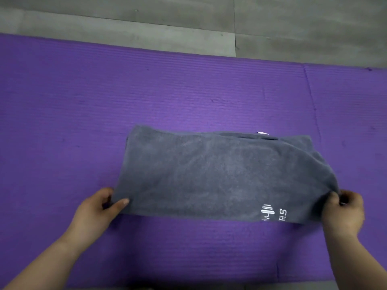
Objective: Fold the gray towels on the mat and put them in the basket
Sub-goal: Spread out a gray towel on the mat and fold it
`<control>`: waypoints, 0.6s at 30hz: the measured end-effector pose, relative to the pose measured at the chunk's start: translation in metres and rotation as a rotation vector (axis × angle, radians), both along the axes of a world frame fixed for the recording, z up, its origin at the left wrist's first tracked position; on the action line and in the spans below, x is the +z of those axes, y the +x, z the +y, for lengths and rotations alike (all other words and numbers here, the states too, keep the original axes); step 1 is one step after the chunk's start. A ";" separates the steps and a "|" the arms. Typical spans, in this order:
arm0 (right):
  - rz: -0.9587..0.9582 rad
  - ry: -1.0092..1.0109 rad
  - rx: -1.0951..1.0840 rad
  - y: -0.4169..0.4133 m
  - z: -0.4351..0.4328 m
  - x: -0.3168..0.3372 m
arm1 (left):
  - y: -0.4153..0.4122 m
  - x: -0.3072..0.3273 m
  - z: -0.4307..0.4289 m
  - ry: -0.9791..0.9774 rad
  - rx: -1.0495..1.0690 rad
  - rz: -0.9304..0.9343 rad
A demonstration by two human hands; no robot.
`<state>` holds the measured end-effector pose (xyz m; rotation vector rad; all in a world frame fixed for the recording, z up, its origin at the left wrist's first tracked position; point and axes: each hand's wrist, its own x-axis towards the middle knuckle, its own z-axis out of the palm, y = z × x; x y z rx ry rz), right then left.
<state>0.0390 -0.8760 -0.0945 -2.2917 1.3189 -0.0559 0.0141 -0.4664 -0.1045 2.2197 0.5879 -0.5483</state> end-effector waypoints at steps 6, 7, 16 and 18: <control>0.188 -0.012 0.108 -0.011 0.009 -0.009 | -0.004 -0.008 0.008 0.027 0.006 0.197; 0.190 -0.066 0.123 -0.009 0.013 -0.008 | 0.002 -0.006 0.006 0.025 0.021 0.179; 0.278 -0.138 0.503 0.005 0.063 -0.026 | 0.090 -0.019 -0.013 -0.119 0.112 -0.203; 0.328 -0.096 0.513 0.011 0.063 -0.034 | 0.097 -0.021 -0.016 -0.048 0.142 -0.274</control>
